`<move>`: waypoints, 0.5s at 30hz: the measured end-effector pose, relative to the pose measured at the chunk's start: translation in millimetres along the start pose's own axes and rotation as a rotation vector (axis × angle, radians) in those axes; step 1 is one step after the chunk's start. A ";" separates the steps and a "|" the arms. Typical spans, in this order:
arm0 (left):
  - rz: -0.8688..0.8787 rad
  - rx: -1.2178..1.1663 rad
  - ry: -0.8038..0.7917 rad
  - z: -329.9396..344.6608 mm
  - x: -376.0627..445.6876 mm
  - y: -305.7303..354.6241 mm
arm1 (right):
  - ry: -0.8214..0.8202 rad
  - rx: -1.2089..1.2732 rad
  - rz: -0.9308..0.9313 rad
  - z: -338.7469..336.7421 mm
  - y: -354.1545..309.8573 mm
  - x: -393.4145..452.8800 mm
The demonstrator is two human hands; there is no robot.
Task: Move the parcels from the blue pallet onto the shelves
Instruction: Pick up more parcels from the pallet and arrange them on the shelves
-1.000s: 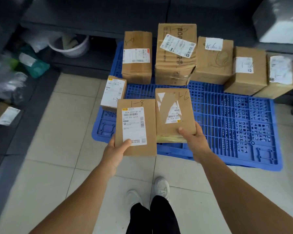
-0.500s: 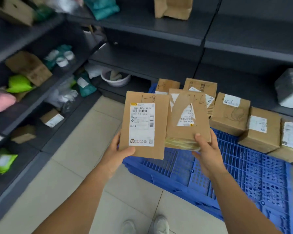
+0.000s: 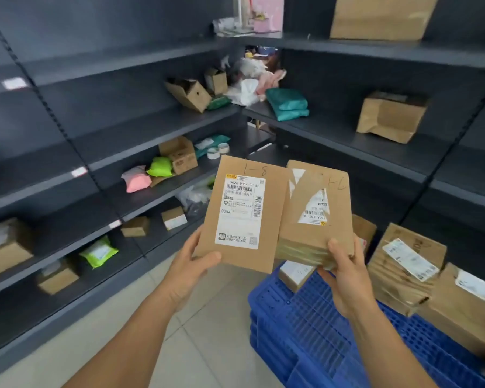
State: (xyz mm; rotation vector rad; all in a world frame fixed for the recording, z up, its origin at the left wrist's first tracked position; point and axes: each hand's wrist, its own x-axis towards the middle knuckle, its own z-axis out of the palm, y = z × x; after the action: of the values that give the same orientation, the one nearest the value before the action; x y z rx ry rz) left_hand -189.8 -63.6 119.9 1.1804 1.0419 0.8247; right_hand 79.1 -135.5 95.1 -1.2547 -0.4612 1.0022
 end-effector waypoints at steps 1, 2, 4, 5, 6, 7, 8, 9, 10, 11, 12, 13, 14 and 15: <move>0.008 -0.008 0.033 -11.9 -5.2 6.1 | -0.026 -0.008 -0.002 15.6 -1.4 -0.9; 0.026 -0.017 0.059 -25.6 -10.3 11.4 | -0.050 -0.011 -0.006 32.0 -3.0 -2.7; 0.074 -0.039 0.094 -53.7 -21.1 22.2 | -0.102 -0.012 -0.020 67.4 -6.1 -8.0; 0.093 -0.054 0.115 -68.0 -26.8 27.0 | -0.126 -0.017 -0.027 85.5 -7.2 -11.5; 0.112 -0.073 0.147 -81.8 -32.3 31.6 | -0.146 -0.022 -0.035 103.4 -7.9 -15.5; 0.134 -0.103 0.190 -96.6 -39.6 36.8 | -0.166 -0.027 -0.043 122.3 -7.8 -20.1; 0.155 -0.141 0.233 -111.5 -47.1 40.8 | -0.185 -0.033 -0.053 141.5 -7.3 -25.5; 0.167 -0.172 0.274 -126.0 -54.7 45.0 | -0.200 -0.037 -0.064 160.4 -6.5 -31.1; 0.165 -0.190 0.310 -140.6 -63.0 49.7 | -0.216 -0.039 -0.078 179.6 -4.7 -37.2; 0.168 -0.207 0.345 -156.5 -72.2 54.9 | -0.231 -0.045 -0.091 198.8 -2.4 -43.8; 0.185 -0.228 0.375 -173.5 -81.2 59.9 | -0.248 -0.055 -0.102 218.4 -0.7 -51.6; 0.208 -0.252 0.407 -191.1 -90.2 64.7 | -0.270 -0.062 -0.113 238.0 1.0 -60.0; 0.218 -0.265 0.439 -208.9 -98.3 69.6 | -0.298 -0.061 -0.128 257.0 3.6 -67.6; 0.232 -0.268 0.464 -226.9 -106.4 73.8 | -0.324 -0.058 -0.140 276.4 5.6 -76.1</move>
State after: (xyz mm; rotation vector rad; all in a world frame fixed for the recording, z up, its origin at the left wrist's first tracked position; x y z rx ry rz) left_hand -437.8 -73.4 201.3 0.9084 1.1318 1.4229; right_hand -175.4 -42.1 188.5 -1.0967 -0.8234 1.0819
